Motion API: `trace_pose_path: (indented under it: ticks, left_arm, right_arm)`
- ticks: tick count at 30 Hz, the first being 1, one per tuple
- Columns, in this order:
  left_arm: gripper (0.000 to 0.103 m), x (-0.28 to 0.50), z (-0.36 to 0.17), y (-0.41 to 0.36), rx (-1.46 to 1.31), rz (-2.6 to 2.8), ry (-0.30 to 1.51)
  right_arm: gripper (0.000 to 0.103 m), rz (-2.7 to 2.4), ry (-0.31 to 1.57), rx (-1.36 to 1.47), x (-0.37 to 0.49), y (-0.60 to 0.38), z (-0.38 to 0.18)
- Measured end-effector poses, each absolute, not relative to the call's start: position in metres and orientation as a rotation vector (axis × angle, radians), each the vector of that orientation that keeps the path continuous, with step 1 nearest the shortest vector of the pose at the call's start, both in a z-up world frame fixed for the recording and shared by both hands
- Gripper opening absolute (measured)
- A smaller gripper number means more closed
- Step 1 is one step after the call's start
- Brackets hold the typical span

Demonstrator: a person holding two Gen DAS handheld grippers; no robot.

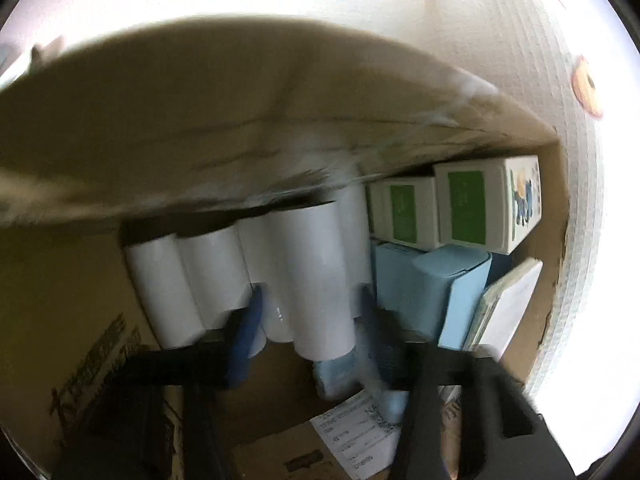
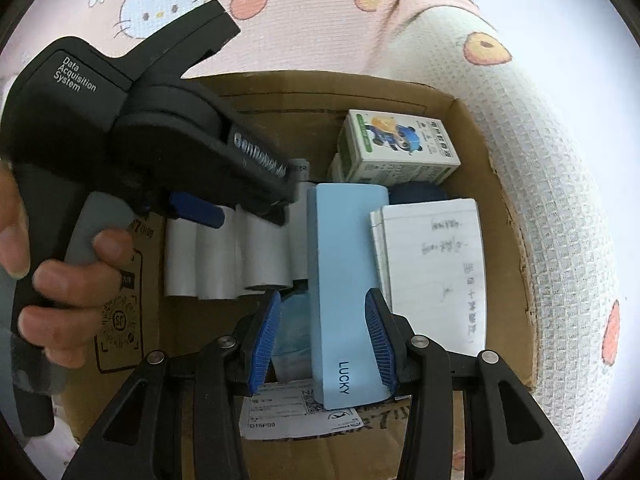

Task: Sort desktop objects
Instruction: 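Withdraw the right tool from the box back toward the tube pile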

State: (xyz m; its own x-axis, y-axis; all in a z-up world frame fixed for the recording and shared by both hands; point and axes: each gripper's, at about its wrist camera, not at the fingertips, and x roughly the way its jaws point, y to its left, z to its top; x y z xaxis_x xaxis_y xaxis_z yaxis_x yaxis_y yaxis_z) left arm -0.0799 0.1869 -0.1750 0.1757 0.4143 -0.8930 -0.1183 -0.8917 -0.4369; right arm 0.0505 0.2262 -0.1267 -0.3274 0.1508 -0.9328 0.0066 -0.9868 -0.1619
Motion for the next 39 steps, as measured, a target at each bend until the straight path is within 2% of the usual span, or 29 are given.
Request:
trace_pose_path:
  ticks: [1, 2, 3, 11, 21, 25, 30, 39]
  left_arm:
    - [0.025, -0.079, -0.174, 0.188, -2.044, 1.748, -0.275]
    - [0.014, -0.077, -0.172, 0.188, -2.030, 1.733, -0.285]
    - [0.008, -0.076, -0.169, 0.186, -2.024, 1.734, -0.295]
    - [0.008, -0.062, -0.133, 0.175, -1.885, 1.758, -0.250]
    - [0.008, -0.044, -0.074, 0.119, -1.430, 2.026, 0.008]
    - [0.008, -0.057, -0.061, 0.124, -1.330, 2.022, 0.007]
    - [0.008, -0.035, -0.073, 0.126, -1.239, 2.073, 0.092]
    - [0.008, -0.032, -0.080, 0.091, -1.204, 2.046, -0.006]
  right_arm:
    - [0.041, 2.483, -0.213, -1.768, 0.051, 0.225, -0.127]
    - [0.041, 2.483, -0.215, -1.771, 0.051, 0.225, -0.127]
    - [0.041, 2.485, -0.216, -1.775, 0.051, 0.224, -0.127]
    - [0.041, 2.495, -0.204, -1.750, 0.039, 0.214, -0.126]
    - [0.041, 2.582, -0.038, -1.577, 0.064, 0.201, -0.114]
    - [0.041, 2.545, -0.115, -1.549, 0.058, 0.172, -0.117]
    - [0.041, 2.579, -0.241, -1.523, 0.063, 0.150, -0.112]
    - [0.041, 2.567, -0.433, -1.522, 0.066, 0.112, -0.102]
